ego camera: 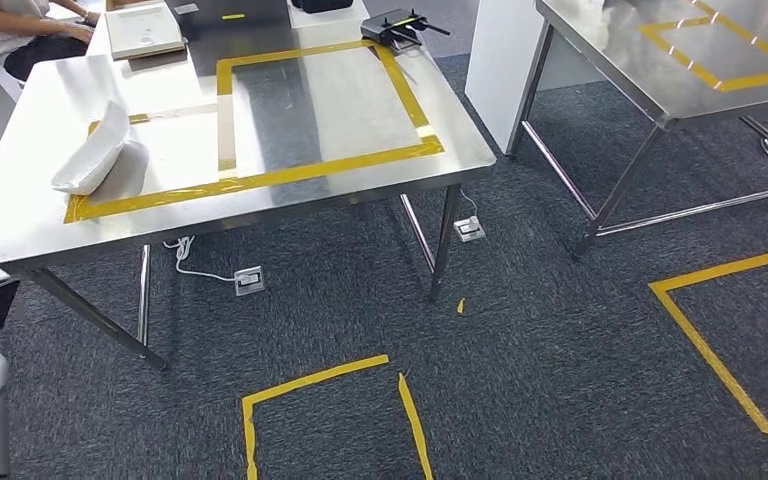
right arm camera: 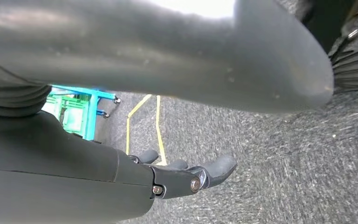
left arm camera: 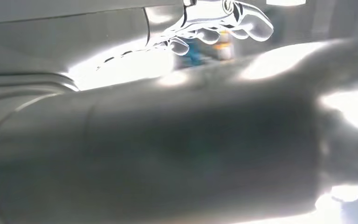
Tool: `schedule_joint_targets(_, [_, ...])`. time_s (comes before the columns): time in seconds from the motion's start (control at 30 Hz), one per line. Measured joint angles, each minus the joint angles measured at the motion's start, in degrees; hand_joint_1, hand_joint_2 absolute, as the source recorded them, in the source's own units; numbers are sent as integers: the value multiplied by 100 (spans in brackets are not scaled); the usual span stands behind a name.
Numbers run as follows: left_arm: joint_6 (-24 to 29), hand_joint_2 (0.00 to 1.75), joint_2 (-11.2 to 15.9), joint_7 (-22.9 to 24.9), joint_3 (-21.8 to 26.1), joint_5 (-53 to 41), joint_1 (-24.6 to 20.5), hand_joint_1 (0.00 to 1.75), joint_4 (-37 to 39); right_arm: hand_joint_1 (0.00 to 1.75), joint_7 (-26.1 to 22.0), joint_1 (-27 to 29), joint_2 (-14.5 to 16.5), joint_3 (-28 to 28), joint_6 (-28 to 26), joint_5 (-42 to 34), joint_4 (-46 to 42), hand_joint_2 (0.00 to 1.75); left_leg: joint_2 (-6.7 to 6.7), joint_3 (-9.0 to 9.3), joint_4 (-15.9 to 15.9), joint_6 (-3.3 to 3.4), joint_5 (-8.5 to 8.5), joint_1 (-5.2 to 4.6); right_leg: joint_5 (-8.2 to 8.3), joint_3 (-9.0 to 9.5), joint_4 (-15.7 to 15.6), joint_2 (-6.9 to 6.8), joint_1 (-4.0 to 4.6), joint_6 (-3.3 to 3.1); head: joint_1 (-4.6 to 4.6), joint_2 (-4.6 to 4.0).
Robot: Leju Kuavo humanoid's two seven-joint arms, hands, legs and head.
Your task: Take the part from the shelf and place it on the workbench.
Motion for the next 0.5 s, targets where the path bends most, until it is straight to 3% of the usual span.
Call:
schedule_joint_targets(0.07, [1, 0, -345, -18, 357, 220, 376, 0, -157, 0, -3, 0, 0, -5, -6, 5, 0, 0, -1, -46, 28, -64, 60, -8, -150, 224, -382, 10, 24, -73, 8, 0])
schedule_joint_targets(0.13, [1, 0, -706, -28, 669, 406, 726, 0, -240, 0, -10, 10, 0, -17, -10, 2, 0, 0, -12, -57, 20, -129, 99, 6, -84, 179, -425, -8, 22, -159, 17, 0])
schedule_joint_targets(0.17, [1, 0, -868, -29, 809, 428, 871, 0, -245, 0, -10, 13, -1, -27, -12, -1, 0, 0, -33, -93, 77, -159, 17, 17, -26, 140, -449, -24, 18, -202, 14, 0])
schedule_joint_targets(0.23, [1, 0, -1159, -30, 1098, 303, 1066, 0, -176, 0, -10, 15, -1, -40, -14, -4, 0, 0, -78, -250, 490, -211, -440, 41, 104, 16, -481, -63, 6, -264, 8, 0])
schedule_joint_targets(0.3, [0, 0, -1401, -29, 1425, 78, 1149, 0, 3, 0, -9, 16, -2, -47, -18, -2, 0, 0, -96, -408, 1158, -250, -943, 56, 223, -134, -479, -82, 12, -276, 6, 0])
schedule_joint_targets(0.33, [0, 0, -1504, -28, 1606, -24, 1179, 0, 128, 0, -9, 19, -2, -49, -20, 2, 0, 0, -97, -410, 1400, -263, -1026, 63, 282, -210, -473, -85, 14, -271, 5, 0])
schedule_joint_targets(0.4, [1, 0, -1664, -27, 1980, -269, 1213, 0, 416, 0, -8, 29, -2, -51, -23, 12, 0, 0, -98, -156, 1379, -268, -841, 73, 394, -356, -452, -90, 14, -246, 4, 0])
schedule_joint_targets(0.43, [1, 0, -1731, -27, 2171, -427, 1216, 0, 568, 0, -7, 31, -2, -51, -23, 16, 0, 0, -98, 108, 1095, -259, -690, 76, 443, -421, -439, -92, 12, -226, 3, 0])
schedule_joint_targets(0.5, [1, 0, -1857, -29, 2544, -740, 1218, 0, 847, 0, -5, 23, -2, -52, -22, 20, 0, 0, -102, 662, 340, -215, -652, 64, 536, -506, -421, -93, 18, -168, 5, -1])
